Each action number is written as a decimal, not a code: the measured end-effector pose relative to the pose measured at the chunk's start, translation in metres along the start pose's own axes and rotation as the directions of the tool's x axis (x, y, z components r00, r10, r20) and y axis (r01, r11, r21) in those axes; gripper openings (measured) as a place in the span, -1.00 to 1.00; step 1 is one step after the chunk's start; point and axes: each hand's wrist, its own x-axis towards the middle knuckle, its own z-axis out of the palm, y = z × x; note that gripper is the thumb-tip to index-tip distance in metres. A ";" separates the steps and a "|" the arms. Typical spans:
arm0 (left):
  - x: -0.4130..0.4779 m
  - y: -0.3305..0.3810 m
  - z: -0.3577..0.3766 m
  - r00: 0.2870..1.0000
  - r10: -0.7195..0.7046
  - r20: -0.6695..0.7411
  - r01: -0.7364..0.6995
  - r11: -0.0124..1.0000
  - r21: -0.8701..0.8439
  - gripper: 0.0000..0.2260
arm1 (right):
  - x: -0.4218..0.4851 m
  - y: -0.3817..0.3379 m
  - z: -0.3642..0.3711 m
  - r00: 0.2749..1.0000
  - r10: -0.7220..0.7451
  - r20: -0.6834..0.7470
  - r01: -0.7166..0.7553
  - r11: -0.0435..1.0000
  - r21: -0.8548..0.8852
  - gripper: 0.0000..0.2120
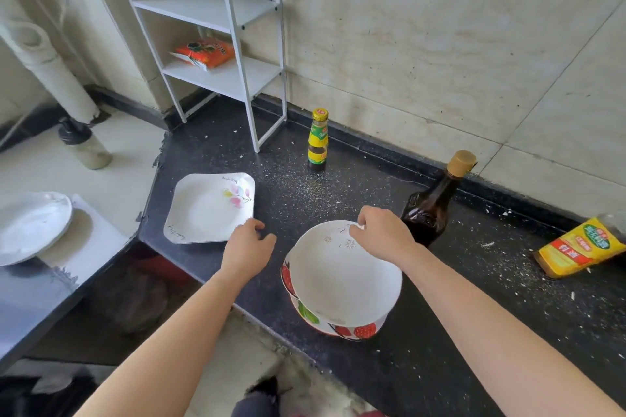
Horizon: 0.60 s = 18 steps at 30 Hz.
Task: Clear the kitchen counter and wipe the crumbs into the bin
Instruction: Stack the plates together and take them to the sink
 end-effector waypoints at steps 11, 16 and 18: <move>0.100 -0.114 -0.076 0.991 -0.081 -0.103 0.090 0.993 0.082 -0.50 | 0.087 -0.161 0.106 0.987 0.028 0.158 -0.067 0.966 0.250 -0.55; 0.131 -0.162 -0.095 0.978 -0.188 -0.095 0.178 0.979 -0.102 -0.47 | 0.103 -0.197 0.152 0.950 0.254 0.181 -0.301 0.900 0.315 -0.67; 0.141 -0.171 -0.095 0.972 -0.234 0.001 0.231 0.960 -0.158 -0.57 | 0.105 -0.201 0.162 0.940 0.297 0.168 -0.339 0.864 0.371 -0.75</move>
